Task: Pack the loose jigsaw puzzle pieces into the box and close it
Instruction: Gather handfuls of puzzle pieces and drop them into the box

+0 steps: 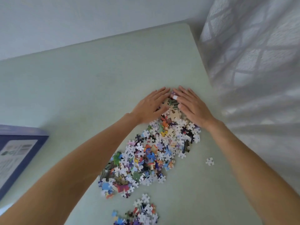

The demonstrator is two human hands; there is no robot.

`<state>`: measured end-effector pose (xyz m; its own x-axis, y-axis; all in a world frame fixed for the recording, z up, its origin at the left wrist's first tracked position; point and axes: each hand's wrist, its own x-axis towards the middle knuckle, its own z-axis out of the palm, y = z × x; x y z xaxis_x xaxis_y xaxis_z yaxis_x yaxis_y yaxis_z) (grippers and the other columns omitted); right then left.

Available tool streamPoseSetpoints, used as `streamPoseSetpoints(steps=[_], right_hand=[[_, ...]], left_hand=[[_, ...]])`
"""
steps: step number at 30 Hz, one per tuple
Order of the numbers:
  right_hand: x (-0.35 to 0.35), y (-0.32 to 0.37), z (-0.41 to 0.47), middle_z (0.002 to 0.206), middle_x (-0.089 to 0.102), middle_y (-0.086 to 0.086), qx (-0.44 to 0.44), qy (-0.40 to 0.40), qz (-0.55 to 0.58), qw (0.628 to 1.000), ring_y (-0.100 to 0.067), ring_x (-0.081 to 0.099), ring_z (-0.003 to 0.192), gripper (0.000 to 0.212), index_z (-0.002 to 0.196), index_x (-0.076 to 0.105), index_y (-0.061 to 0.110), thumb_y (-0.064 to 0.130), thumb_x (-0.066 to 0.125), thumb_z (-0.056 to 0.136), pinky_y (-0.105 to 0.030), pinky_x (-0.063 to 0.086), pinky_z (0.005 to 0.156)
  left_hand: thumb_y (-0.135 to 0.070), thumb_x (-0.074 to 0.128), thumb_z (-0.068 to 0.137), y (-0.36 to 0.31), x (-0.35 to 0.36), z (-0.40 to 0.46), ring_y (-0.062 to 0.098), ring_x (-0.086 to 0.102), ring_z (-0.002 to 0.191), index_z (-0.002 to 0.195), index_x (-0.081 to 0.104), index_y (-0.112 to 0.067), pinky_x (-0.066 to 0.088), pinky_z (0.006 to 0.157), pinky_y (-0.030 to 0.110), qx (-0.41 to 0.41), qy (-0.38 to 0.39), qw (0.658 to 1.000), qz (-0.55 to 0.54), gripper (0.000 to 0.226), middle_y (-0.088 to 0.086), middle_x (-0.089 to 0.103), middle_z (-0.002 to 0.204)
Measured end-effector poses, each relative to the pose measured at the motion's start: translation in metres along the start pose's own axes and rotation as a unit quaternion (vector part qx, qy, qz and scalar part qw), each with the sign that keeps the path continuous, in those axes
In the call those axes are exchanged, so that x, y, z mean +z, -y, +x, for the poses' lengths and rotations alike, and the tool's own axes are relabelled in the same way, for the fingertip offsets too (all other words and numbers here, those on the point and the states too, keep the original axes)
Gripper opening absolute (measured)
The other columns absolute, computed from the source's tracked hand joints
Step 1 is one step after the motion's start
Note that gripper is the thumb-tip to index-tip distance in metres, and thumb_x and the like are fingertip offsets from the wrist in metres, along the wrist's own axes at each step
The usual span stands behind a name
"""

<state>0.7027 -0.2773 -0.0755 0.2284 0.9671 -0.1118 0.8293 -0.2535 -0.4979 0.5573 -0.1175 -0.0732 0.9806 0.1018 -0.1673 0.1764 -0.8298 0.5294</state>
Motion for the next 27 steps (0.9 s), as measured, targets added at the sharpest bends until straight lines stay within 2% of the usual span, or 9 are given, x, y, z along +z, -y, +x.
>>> streamPoseSetpoints(steps=[3, 8, 11, 13, 15, 17, 20, 23, 27], right_hand=[[0.022, 0.039, -0.037, 0.152, 0.024, 0.001, 0.034, -0.019, 0.035, 0.999, -0.013, 0.01, 0.144, 0.056, 0.142, 0.032, 0.017, 0.046, 0.014, 0.097, -0.039, 0.005, 0.118], [0.055, 0.102, -0.088, 0.152, 0.021, 0.002, 0.075, -0.024, 0.091, 0.993, -0.01, 0.006, 0.143, 0.067, 0.142, 0.033, 0.015, 0.055, 0.006, 0.095, -0.033, -0.001, 0.118], [0.065, 0.133, -0.114, 0.152, 0.017, 0.006, 0.071, 0.003, 0.14, 0.988, -0.007, 0.003, 0.143, 0.065, 0.143, 0.032, 0.015, 0.055, 0.011, 0.095, -0.035, 0.002, 0.119], [0.06, 0.145, -0.137, 0.151, 0.02, 0.01, 0.08, 0.002, 0.165, 0.983, -0.006, 0.008, 0.142, 0.057, 0.141, 0.036, 0.019, 0.05, 0.019, 0.096, -0.033, 0.009, 0.118], [0.051, 0.139, -0.16, 0.149, 0.027, 0.007, 0.12, -0.07, 0.147, 0.979, -0.008, 0.014, 0.14, 0.047, 0.135, 0.044, 0.019, 0.04, 0.024, 0.098, -0.033, 0.013, 0.117], [0.048, 0.117, -0.183, 0.15, 0.03, -0.002, 0.193, -0.144, 0.087, 0.967, -0.016, 0.016, 0.141, 0.049, 0.134, 0.045, 0.014, 0.038, 0.024, 0.098, -0.037, 0.009, 0.118], [0.061, 0.103, -0.205, 0.154, 0.02, -0.011, 0.305, -0.134, 0.064, 0.941, -0.024, 0.008, 0.144, 0.064, 0.141, 0.035, 0.006, 0.046, 0.018, 0.094, -0.043, 0.003, 0.117], [0.088, 0.14, -0.2, 0.156, 0.007, -0.009, 0.273, -0.085, 0.065, 0.956, -0.019, -0.001, 0.144, 0.066, 0.147, 0.02, 0.01, 0.049, 0.014, 0.095, -0.034, -0.006, 0.117], [0.12, 0.206, -0.192, 0.156, -0.006, -0.007, 0.248, -0.066, 0.081, 0.963, -0.017, -0.01, 0.144, 0.068, 0.148, 0.002, 0.013, 0.054, 0.005, 0.095, -0.032, -0.011, 0.116]], left_hand=[[-0.055, 0.012, 0.092, -0.017, 0.011, -0.044, 0.008, 0.007, 0.143, 0.148, 0.02, -0.017, -0.002, 0.116, 0.023, -0.014, 0.01, 0.999, -0.032, 0.069, 0.001, 0.019, 0.155], [-0.058, 0.013, 0.09, -0.04, 0.023, -0.115, 0.007, 0.008, 0.143, 0.148, 0.021, -0.019, 0.004, 0.117, 0.025, -0.03, 0.045, 0.997, -0.056, 0.071, -0.001, 0.02, 0.155], [-0.056, 0.018, 0.093, -0.047, 0.03, -0.15, 0.009, 0.015, 0.142, 0.146, 0.028, -0.017, 0.011, 0.118, 0.029, -0.042, 0.046, 0.996, -0.069, 0.067, -0.001, 0.027, 0.152], [-0.052, 0.022, 0.094, -0.054, 0.035, -0.171, 0.011, 0.02, 0.141, 0.145, 0.03, -0.017, 0.015, 0.117, 0.034, -0.05, 0.039, 0.996, -0.067, 0.062, 0.0, 0.031, 0.151], [-0.048, 0.025, 0.094, -0.06, 0.039, -0.185, 0.013, 0.022, 0.141, 0.144, 0.031, -0.017, 0.013, 0.118, 0.034, -0.067, 0.027, 0.995, -0.065, 0.059, 0.0, 0.031, 0.151], [-0.052, 0.024, 0.094, -0.064, 0.043, -0.196, 0.013, 0.02, 0.141, 0.145, 0.031, -0.018, 0.008, 0.117, 0.032, -0.075, 0.009, 0.996, -0.045, 0.061, 0.0, 0.03, 0.151], [-0.054, 0.02, 0.092, -0.066, 0.045, -0.213, 0.012, 0.018, 0.142, 0.144, 0.032, -0.019, 0.01, 0.118, 0.037, -0.083, -0.028, 0.996, -0.016, 0.064, -0.001, 0.028, 0.152], [-0.053, 0.023, 0.093, -0.063, 0.043, -0.236, 0.015, 0.018, 0.143, 0.143, 0.033, -0.023, 0.007, 0.118, 0.04, -0.128, -0.081, 0.988, 0.001, 0.06, -0.003, 0.029, 0.152], [-0.053, 0.032, 0.093, -0.052, 0.045, -0.277, 0.023, 0.008, 0.144, 0.145, 0.027, -0.026, 0.005, 0.117, 0.045, -0.247, -0.112, 0.962, 0.028, 0.059, 0.002, 0.019, 0.155]])
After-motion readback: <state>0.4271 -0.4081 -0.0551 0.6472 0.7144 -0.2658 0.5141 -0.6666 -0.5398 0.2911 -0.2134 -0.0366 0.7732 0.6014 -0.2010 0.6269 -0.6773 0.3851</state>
